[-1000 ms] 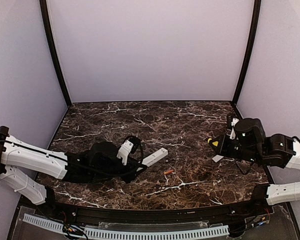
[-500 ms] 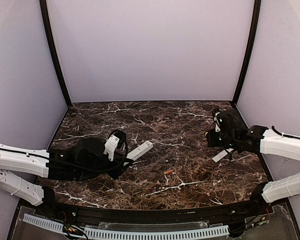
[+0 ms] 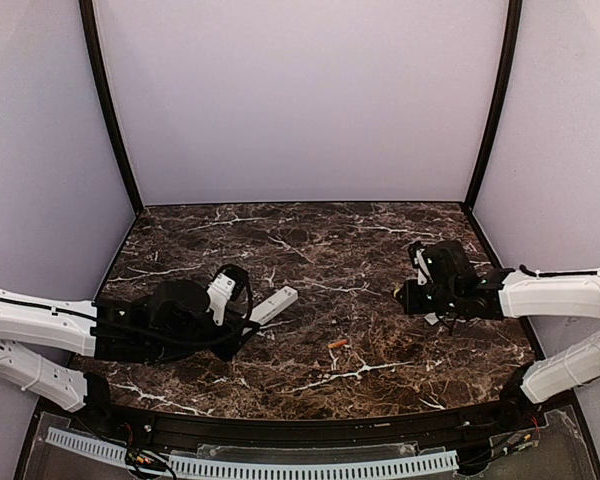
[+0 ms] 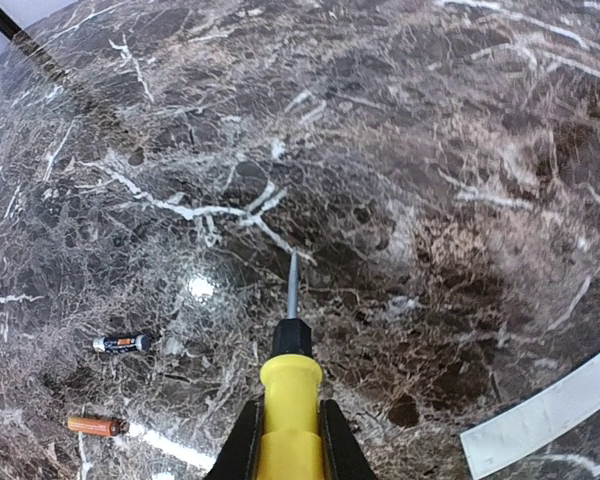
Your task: Unload the batteries from the remote control
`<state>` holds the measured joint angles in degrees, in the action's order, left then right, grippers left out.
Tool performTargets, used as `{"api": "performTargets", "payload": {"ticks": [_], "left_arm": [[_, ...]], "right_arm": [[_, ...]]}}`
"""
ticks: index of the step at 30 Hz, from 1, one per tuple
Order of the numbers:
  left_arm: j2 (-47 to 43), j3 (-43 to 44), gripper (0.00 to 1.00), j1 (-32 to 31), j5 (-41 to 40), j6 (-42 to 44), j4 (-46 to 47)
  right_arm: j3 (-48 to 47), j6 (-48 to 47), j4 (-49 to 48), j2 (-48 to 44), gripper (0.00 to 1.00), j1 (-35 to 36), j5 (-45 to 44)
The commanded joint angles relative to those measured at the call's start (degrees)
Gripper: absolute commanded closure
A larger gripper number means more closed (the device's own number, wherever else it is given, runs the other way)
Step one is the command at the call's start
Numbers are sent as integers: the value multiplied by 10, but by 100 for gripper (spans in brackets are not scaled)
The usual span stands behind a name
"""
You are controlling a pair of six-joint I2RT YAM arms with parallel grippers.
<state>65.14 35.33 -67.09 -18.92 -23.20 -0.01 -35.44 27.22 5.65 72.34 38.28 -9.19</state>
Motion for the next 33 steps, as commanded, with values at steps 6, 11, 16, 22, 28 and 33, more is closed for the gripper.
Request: {"api": "performTargets", "payload": {"ticks": [6,11,16,22,28,33], "left_arm": [[17,-3,100,-3,6,-15,21],[30,3,100,-3,8,-13,25],[38,5,100,-3,14,-14,31],[38,4,100,-3,14,-13,28],[35,-1,100,-3,11,-14,26],[32,-4,100,-3,11,-16,26]], "right_arm": [[31,124,-2,43,100,61,-20],[7,171,54,88,100,111,-54],[-18,206,87,149,94,151,-57],[-59,234,108,225,84,187,-47],[-85,245,114,256,69,204,-33],[-86,247,116,256,68,206,-29]]}}
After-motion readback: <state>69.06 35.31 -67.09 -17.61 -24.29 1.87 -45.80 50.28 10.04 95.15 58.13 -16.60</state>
